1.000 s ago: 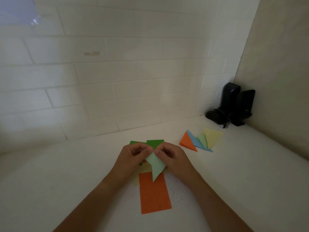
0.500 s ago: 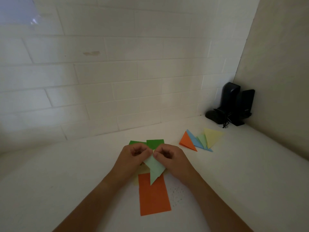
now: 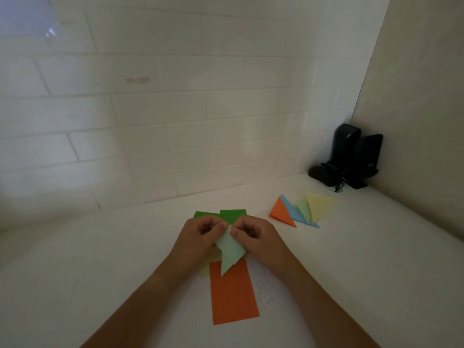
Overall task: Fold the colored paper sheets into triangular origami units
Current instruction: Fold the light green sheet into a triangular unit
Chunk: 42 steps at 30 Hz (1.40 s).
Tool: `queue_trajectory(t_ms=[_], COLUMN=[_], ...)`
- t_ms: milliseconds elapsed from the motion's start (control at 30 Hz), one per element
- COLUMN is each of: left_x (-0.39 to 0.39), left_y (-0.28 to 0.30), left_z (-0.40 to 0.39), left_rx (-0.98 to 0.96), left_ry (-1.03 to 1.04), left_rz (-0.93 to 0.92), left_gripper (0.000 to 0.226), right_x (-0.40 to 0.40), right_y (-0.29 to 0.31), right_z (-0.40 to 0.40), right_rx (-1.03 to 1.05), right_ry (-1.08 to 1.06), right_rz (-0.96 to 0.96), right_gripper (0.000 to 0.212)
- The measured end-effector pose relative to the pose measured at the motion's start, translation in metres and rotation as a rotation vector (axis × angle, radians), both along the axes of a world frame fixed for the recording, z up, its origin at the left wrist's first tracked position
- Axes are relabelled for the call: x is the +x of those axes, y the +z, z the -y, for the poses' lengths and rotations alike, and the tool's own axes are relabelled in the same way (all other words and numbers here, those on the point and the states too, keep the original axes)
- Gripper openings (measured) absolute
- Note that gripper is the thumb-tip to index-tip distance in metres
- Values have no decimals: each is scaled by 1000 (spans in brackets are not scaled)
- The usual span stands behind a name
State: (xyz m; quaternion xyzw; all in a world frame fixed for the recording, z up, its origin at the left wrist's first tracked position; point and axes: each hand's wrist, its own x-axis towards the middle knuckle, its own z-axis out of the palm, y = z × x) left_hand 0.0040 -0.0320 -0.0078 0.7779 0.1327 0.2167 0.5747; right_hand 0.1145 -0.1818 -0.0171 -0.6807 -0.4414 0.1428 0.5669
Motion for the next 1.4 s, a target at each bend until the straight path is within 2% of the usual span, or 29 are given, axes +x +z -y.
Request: queue_trajectory(t_ms=[467, 833, 1400], left_x=[-1, -1, -3], left_y=[2, 4, 4], left_z=[0, -5, -3], left_rx=[-9, -49, -131], left_ry=[12, 122, 104], left_rz=[6, 52, 72], left_gripper=[26, 21, 12], right_x=[1, 1, -2], right_y=[-1, 0, 2], right_z=[-1, 0, 0], right_rx=[-32, -41, -67], right_ry=[-34, -62, -90], right_rz=[-5, -40, -63], right_gripper=[19, 20, 20])
